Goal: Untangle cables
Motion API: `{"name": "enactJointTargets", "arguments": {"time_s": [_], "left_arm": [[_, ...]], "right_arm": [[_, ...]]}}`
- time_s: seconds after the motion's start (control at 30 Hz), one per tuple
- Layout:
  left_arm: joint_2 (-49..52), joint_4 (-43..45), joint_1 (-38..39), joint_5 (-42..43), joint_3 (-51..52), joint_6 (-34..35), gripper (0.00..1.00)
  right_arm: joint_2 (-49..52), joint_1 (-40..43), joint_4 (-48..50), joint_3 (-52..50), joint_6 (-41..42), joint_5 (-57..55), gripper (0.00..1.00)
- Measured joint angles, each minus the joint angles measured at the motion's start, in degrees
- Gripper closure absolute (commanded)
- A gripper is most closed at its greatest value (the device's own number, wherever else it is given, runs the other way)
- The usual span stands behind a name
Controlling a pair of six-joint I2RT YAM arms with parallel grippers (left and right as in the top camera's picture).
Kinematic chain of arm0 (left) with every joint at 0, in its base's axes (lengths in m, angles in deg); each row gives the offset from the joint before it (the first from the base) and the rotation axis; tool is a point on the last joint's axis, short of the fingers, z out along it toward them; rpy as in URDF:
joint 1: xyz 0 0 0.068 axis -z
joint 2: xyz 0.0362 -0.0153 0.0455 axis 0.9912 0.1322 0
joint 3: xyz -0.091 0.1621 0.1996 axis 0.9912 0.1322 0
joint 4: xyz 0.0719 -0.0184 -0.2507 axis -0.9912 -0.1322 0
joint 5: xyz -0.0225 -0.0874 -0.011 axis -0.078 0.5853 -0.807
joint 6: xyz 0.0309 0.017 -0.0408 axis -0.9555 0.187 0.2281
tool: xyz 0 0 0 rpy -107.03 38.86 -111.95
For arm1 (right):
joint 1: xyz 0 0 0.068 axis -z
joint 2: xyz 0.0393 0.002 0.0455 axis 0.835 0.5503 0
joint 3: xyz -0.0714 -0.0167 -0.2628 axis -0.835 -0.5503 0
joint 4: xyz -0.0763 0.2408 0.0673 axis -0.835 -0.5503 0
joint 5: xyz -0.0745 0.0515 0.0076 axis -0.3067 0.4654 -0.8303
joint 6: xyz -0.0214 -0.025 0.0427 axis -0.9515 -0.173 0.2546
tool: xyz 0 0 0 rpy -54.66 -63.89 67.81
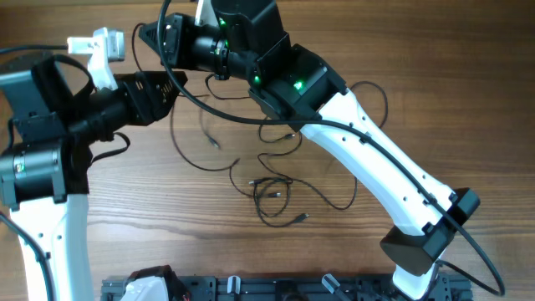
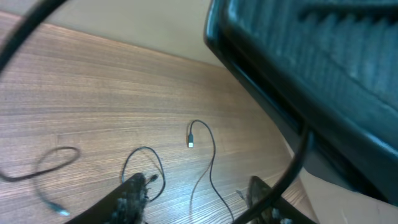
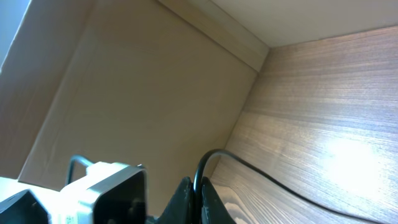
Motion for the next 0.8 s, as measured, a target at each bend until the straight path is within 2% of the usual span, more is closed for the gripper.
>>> {"name": "enactJointTargets", "arguments": {"time_s": [0.03,0.13,0.2,0.23,0.3,0.33,0.37,0.43,0.57,0.63,0.7,0.77,0.8], "left_arm": [[0.3,0.1,0.0,0.4,0.0,0.0,0.64],[0.6,0.5,0.0,1.1,0.0,0.3,0.74],[0.6,0.5,0.0,1.4,0.0,0.3,0.92],[0.6,0.5,0.0,1.5,0.0,0.2,0.96],[0.6,0.7,0.0,1.8,0.0,0.4,0.96],[0.6,0.7,0.0,1.9,0.0,0.4,0.96],[0.6,1.6,0.0,1.9,0.0,0.9,0.96],[0.3,7.3,0.0,1.9,0.2,3.8,0.96],[-3.1,21.6,0.0,0.3,0.4,13.1,0.96],[-5.0,26.7,0.0,-2.6,0.2,17.2,0.96],[-5.3,31.0,0.0,-4.8,0.1,20.2,0.96],[-4.6,40.5,0.0,-6.6,0.3,25.0,0.96],[-3.7,48.5,0.1,-7.2,0.1,28.8,0.96]], "right_arm": [[0.0,0.0,0.0,0.0,0.2,0.1,0.96],[0.0,0.0,0.6,0.0,0.2,0.3,0.96],[0.0,0.1,0.7,0.0,0.2,0.3,0.96],[0.0,0.3,0.7,0.0,0.2,0.5,0.96],[0.0,0.7,0.2,0.0,0.4,0.5,0.95],[0.0,0.9,-0.3,0.0,0.4,0.5,0.85],[0.0,1.1,-1.0,0.0,0.3,0.5,0.66],[0.0,1.6,-3.9,0.0,-1.5,0.7,0.53],[-0.3,6.1,-11.4,0.1,-3.2,0.9,0.49],[-0.3,9.1,-15.2,0.1,-4.4,0.9,0.41],[-0.7,12.1,-18.9,0.1,-6.0,0.9,0.38],[-2.2,17.0,-25.5,0.0,-7.9,0.9,0.38],[-3.0,18.8,-28.1,0.0,-8.9,0.9,0.38]]}}
